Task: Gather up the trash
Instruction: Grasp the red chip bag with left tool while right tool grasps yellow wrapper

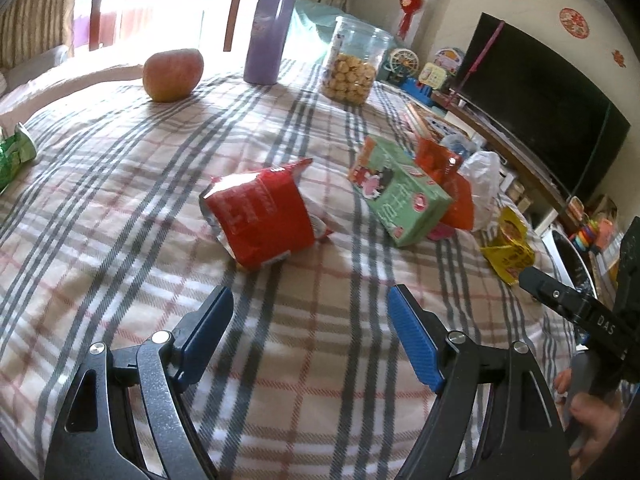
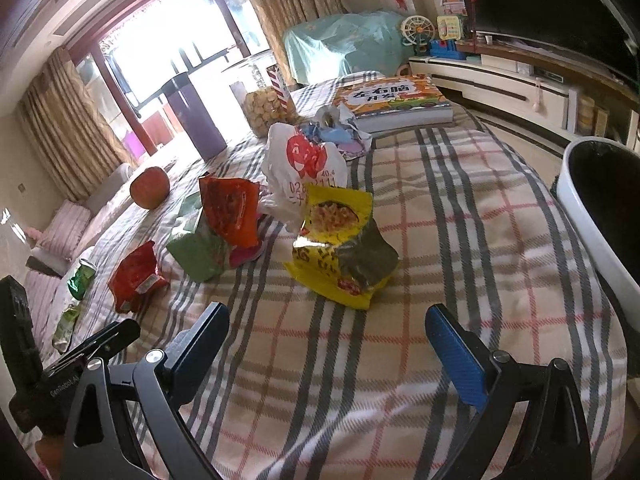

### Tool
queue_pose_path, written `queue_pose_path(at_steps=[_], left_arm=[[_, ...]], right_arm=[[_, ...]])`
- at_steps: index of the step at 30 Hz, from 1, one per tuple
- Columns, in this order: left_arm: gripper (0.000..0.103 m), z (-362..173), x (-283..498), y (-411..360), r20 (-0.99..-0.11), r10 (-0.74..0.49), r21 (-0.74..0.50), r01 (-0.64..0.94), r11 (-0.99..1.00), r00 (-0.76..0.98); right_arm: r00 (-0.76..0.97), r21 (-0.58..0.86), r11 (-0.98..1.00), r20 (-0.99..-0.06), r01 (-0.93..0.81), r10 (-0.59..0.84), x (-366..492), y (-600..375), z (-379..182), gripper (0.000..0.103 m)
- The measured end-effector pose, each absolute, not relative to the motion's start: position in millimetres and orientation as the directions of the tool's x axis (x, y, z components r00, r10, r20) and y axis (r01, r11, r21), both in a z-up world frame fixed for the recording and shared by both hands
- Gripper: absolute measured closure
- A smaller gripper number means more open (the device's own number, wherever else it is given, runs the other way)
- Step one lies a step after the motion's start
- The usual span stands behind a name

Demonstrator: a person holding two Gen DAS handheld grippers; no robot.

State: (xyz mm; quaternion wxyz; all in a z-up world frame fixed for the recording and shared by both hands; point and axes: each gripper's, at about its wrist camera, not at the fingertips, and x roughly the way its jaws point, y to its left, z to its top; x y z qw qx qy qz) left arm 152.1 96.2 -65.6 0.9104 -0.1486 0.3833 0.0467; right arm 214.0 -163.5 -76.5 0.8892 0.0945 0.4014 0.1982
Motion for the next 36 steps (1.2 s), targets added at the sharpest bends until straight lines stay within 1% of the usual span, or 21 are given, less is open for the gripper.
queue_pose_path(at_steps=[10, 17, 22, 23, 24, 25, 26, 27, 28, 29, 31, 33, 34, 35, 36], left_arm=[[0.021, -67, 179, 111, -0.732, 0.001, -0.213, -0.230, 0.950, 0.681], [0.021, -72, 192, 123, -0.744, 0.012, -0.222, -0.264, 0.938, 0.668], [0.022, -72, 193, 123, -0.733, 0.020, -0.221, -0.267, 0.938, 0.680], [0.022, -71, 193, 122, -0.731, 0.019, -0.219, -0.260, 0.940, 0.683], [0.026, -71, 192, 121, -0.728, 0.018, -0.216, -0.254, 0.943, 0.685], [0.036, -71, 192, 120, -0.726, 0.017, -0.212, -0.246, 0.946, 0.688], [0.040, -70, 193, 118, -0.726, 0.012, -0.210, -0.238, 0.948, 0.688], [0.046, -71, 193, 117, -0.727, 0.005, -0.210, -0.229, 0.951, 0.687], [0.054, -71, 193, 116, -0.726, -0.001, -0.209, -0.219, 0.953, 0.688], [0.055, -70, 193, 115, -0.724, -0.004, -0.208, -0.212, 0.955, 0.690], [0.060, -68, 191, 112, -0.716, -0.005, -0.202, -0.201, 0.959, 0.698], [0.063, -66, 189, 109, -0.710, -0.009, -0.201, -0.190, 0.961, 0.705], [0.064, -65, 187, 107, -0.708, -0.013, -0.201, -0.183, 0.962, 0.706], [0.064, -64, 186, 105, -0.707, -0.018, -0.201, -0.177, 0.963, 0.707], [0.065, -64, 184, 102, -0.706, -0.023, -0.202, -0.171, 0.964, 0.708]], right_arm=[[0.579, 0.333, 0.906, -0.697, -0.261, 0.423, 237, -161, -81, 0.004], [0.572, 0.326, 0.909, -0.706, -0.260, 0.417, 250, -157, -84, 0.004], [0.573, 0.319, 0.910, -0.706, -0.266, 0.416, 253, -154, -84, 0.004], [0.577, 0.315, 0.909, -0.703, -0.272, 0.416, 252, -153, -84, 0.006], [0.581, 0.314, 0.910, -0.699, -0.272, 0.416, 251, -153, -84, 0.009], [0.589, 0.313, 0.911, -0.695, -0.269, 0.413, 250, -154, -83, 0.012], [0.590, 0.315, 0.911, -0.694, -0.267, 0.413, 250, -155, -84, 0.018], [0.590, 0.315, 0.911, -0.695, -0.265, 0.412, 250, -155, -84, 0.022], [0.591, 0.312, 0.913, -0.697, -0.261, 0.407, 250, -156, -85, 0.031], [0.593, 0.306, 0.917, -0.699, -0.257, 0.400, 249, -157, -85, 0.035], [0.596, 0.307, 0.914, -0.693, -0.263, 0.405, 248, -158, -84, 0.038], [0.600, 0.308, 0.911, -0.685, -0.276, 0.413, 244, -159, -81, 0.055], [0.599, 0.314, 0.906, -0.680, -0.283, 0.423, 243, -160, -80, 0.058], [0.598, 0.318, 0.903, -0.677, -0.290, 0.430, 241, -160, -78, 0.066], [0.598, 0.310, 0.906, -0.681, -0.289, 0.424, 239, -160, -78, 0.079]])
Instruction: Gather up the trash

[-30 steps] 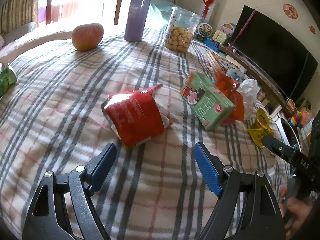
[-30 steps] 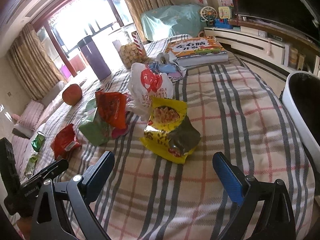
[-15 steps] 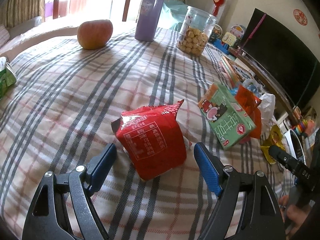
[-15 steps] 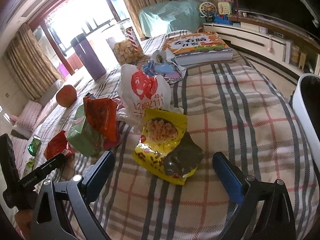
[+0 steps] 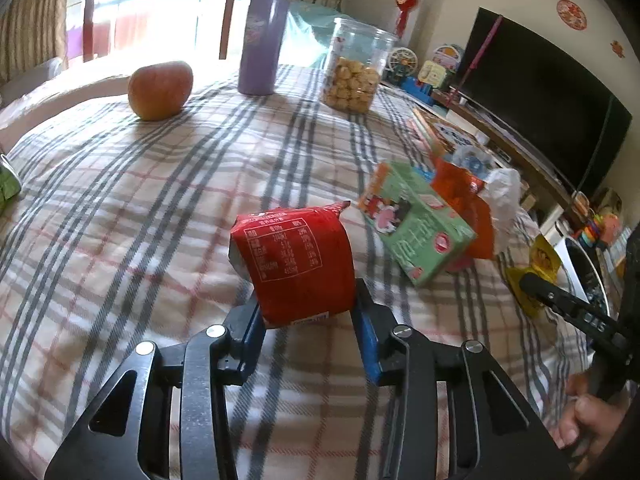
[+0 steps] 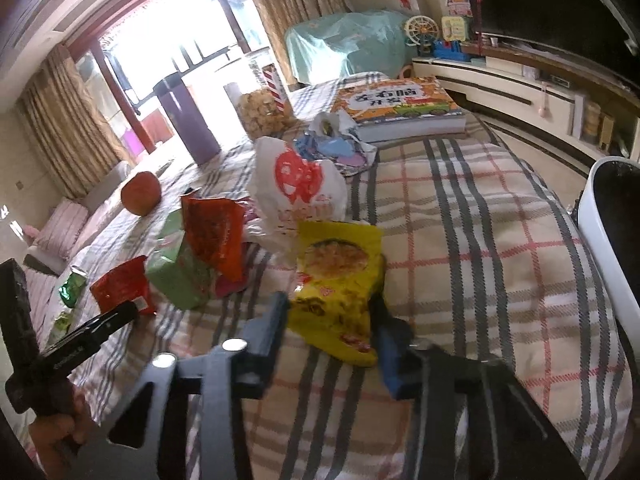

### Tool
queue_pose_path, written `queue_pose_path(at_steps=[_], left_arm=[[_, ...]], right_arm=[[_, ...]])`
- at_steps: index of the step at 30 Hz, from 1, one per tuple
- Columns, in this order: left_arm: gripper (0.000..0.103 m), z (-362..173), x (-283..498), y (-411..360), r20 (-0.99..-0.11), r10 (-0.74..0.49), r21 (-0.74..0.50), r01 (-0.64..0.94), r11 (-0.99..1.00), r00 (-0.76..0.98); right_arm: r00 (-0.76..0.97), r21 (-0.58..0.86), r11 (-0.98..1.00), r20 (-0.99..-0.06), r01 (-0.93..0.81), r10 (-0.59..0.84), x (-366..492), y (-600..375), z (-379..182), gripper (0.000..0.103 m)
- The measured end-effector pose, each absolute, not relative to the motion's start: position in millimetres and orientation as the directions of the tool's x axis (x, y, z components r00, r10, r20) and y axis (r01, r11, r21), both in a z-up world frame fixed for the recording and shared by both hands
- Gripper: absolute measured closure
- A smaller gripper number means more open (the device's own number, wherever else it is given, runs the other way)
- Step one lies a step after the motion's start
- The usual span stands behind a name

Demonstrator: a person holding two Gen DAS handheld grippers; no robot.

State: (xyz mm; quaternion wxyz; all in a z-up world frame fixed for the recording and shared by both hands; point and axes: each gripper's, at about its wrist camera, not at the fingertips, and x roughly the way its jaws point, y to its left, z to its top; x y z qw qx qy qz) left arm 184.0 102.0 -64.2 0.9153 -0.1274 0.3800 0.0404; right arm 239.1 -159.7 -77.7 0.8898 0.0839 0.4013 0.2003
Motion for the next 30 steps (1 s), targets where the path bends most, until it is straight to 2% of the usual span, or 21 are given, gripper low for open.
queue_pose_path(at_steps=[2, 9, 30], left_arm=[[0.066, -62, 179, 96, -0.701, -0.036, -0.207, -0.156, 0.966, 0.712], [0.068, -56, 166, 68, -0.690, -0.109, -0.239, -0.083, 0.968, 0.715], [0.068, -40, 163, -41, -0.673, -0.301, -0.237, 0.189, 0.953, 0.676]], right_arm=[[0.589, 0.316, 0.903, -0.685, -0.291, 0.429, 237, -161, -79, 0.087], [0.593, 0.340, 0.895, -0.670, -0.290, 0.447, 225, -172, -78, 0.094], [0.668, 0.383, 0.895, -0.607, -0.229, 0.431, 190, -243, -52, 0.097]])
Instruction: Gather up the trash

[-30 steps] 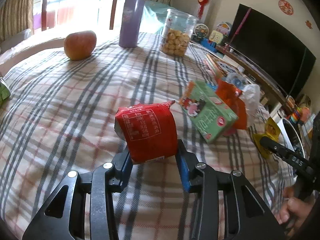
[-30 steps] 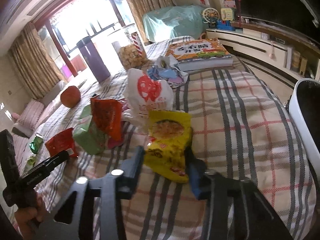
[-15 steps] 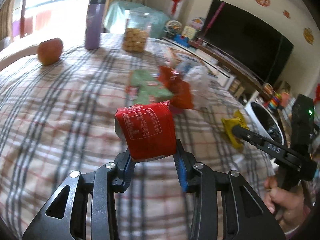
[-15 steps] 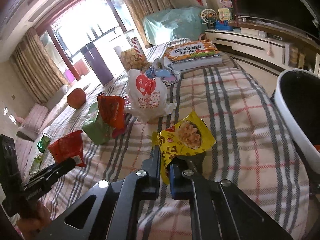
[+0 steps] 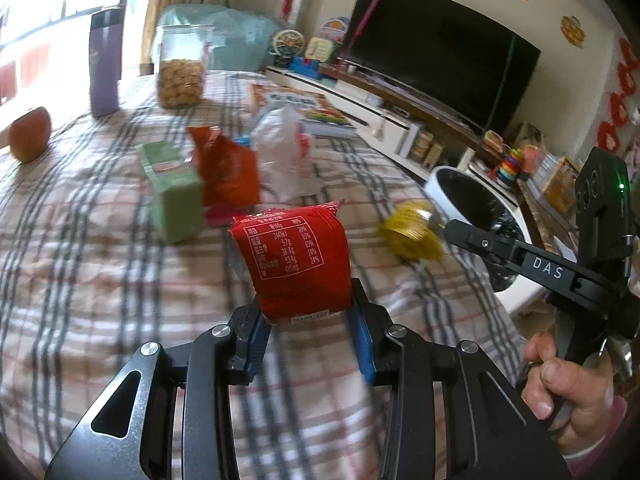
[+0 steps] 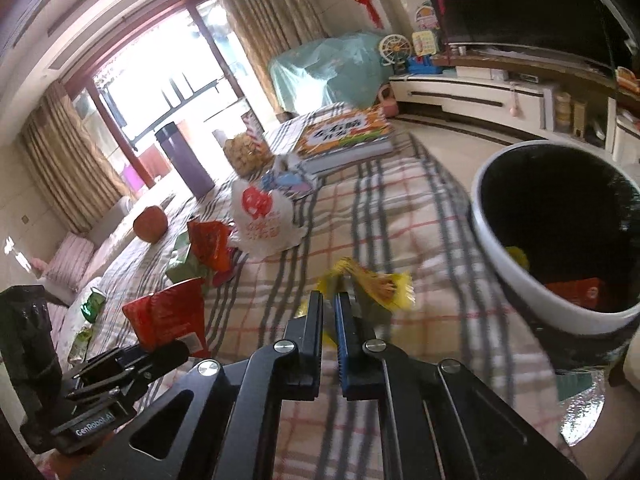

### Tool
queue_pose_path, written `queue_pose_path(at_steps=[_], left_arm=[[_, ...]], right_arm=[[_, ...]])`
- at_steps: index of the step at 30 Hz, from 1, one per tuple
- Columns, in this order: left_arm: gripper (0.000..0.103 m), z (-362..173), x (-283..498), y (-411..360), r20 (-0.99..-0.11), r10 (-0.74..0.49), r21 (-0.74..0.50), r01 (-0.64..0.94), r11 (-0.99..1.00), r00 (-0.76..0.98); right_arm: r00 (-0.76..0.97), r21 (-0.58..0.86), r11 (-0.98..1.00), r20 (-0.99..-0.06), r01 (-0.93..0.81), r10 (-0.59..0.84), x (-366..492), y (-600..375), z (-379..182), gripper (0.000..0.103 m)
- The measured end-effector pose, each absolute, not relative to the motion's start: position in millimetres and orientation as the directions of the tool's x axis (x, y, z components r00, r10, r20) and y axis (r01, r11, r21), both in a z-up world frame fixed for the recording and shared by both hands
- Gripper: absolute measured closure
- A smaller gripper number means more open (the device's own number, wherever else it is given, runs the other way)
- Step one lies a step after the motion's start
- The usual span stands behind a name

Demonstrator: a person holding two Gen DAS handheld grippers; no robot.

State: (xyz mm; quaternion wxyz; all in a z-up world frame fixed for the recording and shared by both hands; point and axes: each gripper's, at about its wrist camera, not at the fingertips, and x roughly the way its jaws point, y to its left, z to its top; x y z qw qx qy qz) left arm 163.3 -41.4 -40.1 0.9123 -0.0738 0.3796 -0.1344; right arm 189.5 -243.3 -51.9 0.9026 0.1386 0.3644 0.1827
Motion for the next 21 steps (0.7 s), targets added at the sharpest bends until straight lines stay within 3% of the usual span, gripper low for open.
queue_pose_path(at_steps=[6, 9, 10, 12, 13, 21], left_arm=[[0.068, -35, 166, -67, -0.666, -0.332, -0.227, 0.242, 0.943, 0.668], [0.068, -34, 166, -69, -0.667, -0.331, -0.222, 0.246, 0.944, 0.667], [0.068, -35, 166, -68, -0.669, -0.325, -0.216, 0.244, 0.945, 0.668], [0.068, -36, 165, -66, -0.673, -0.316, -0.209, 0.237, 0.949, 0.669], [0.068, -38, 166, -64, -0.677, -0.312, -0.210, 0.231, 0.950, 0.667], [0.068, -46, 169, -46, -0.695, -0.283, -0.214, 0.185, 0.959, 0.661]], right_arm=[[0.689, 0.386, 0.901, -0.600, -0.198, 0.408, 185, -265, -48, 0.097], [0.664, 0.444, 0.875, -0.599, -0.192, 0.449, 188, -273, -53, 0.087], [0.664, 0.445, 0.877, -0.602, -0.180, 0.443, 189, -275, -55, 0.079], [0.661, 0.447, 0.877, -0.607, -0.176, 0.442, 192, -274, -59, 0.025], [0.662, 0.452, 0.874, -0.601, -0.180, 0.447, 193, -273, -60, 0.018], [0.648, 0.387, 0.895, -0.626, -0.224, 0.433, 214, -242, -72, 0.016]])
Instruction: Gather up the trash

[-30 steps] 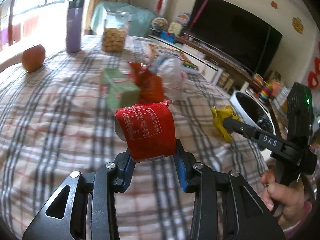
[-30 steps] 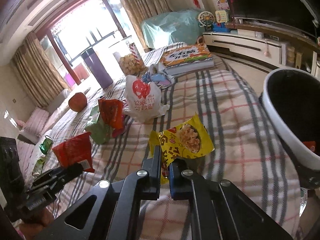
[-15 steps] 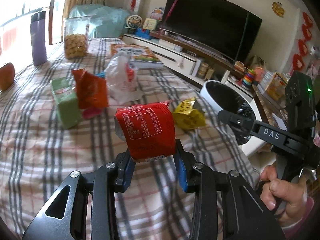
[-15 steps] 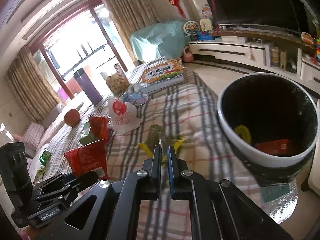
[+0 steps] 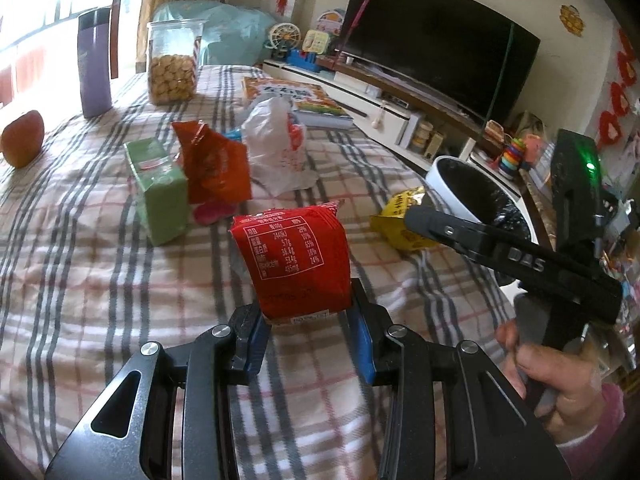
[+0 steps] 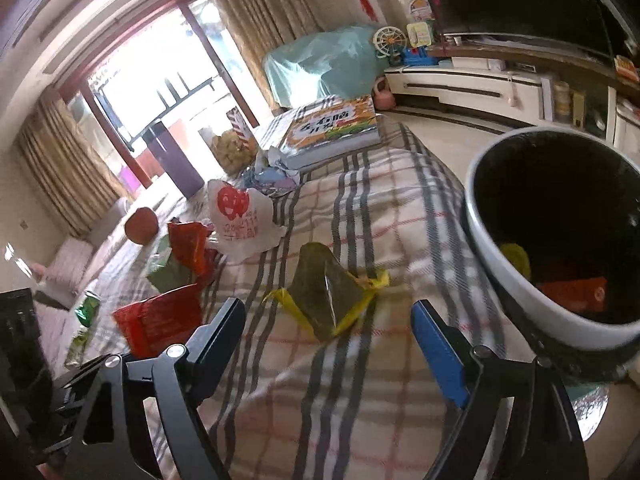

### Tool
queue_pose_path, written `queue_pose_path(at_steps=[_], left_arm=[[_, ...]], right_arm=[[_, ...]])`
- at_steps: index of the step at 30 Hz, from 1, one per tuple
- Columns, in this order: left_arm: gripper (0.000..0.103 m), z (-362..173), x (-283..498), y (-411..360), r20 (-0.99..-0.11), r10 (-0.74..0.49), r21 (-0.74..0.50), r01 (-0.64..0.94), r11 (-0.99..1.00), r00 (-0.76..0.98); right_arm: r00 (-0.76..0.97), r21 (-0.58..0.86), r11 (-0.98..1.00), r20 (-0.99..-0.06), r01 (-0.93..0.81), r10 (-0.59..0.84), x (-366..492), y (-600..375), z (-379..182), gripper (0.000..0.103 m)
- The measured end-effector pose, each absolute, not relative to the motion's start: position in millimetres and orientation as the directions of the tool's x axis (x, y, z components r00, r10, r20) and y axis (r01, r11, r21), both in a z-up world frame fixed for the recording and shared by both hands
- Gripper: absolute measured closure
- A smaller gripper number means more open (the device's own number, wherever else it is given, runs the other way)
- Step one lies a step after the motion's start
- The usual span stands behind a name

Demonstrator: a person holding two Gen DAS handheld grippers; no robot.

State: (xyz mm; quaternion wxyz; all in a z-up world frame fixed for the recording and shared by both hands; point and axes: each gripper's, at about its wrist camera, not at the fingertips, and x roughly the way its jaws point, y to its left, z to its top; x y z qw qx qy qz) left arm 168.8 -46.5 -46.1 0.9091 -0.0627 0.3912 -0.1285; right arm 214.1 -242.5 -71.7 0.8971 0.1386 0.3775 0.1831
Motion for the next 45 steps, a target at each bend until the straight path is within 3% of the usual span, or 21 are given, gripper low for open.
queue_pose_path(at_steps=[2, 4, 5, 8, 23, 45], left_arm=[[0.068, -47, 170, -45, -0.697, -0.282, -0.216, 0.183, 0.959, 0.660], [0.068, -48, 171, -44, -0.698, -0.284, -0.217, 0.185, 0.959, 0.658], [0.068, -48, 172, -44, -0.699, -0.286, -0.217, 0.186, 0.958, 0.656], [0.068, -48, 174, -49, -0.698, -0.295, -0.220, 0.197, 0.955, 0.652], [0.068, -37, 184, -103, -0.681, -0.377, -0.221, 0.314, 0.923, 0.628], [0.068, -21, 221, -216, -0.678, -0.476, -0.183, 0.498, 0.848, 0.561]], right_arm=[[0.649, 0.363, 0.904, -0.636, -0.225, 0.417, 221, -236, -75, 0.020], [0.642, 0.343, 0.911, -0.650, -0.229, 0.406, 227, -232, -78, 0.044], [0.636, 0.338, 0.913, -0.659, -0.227, 0.402, 229, -231, -79, 0.060], [0.646, 0.330, 0.916, -0.652, -0.230, 0.397, 225, -234, -78, 0.073], [0.708, 0.374, 0.913, -0.600, -0.163, 0.372, 198, -295, -50, 0.074], [0.764, 0.387, 0.922, -0.600, 0.018, 0.237, 195, -406, -44, 0.074]])
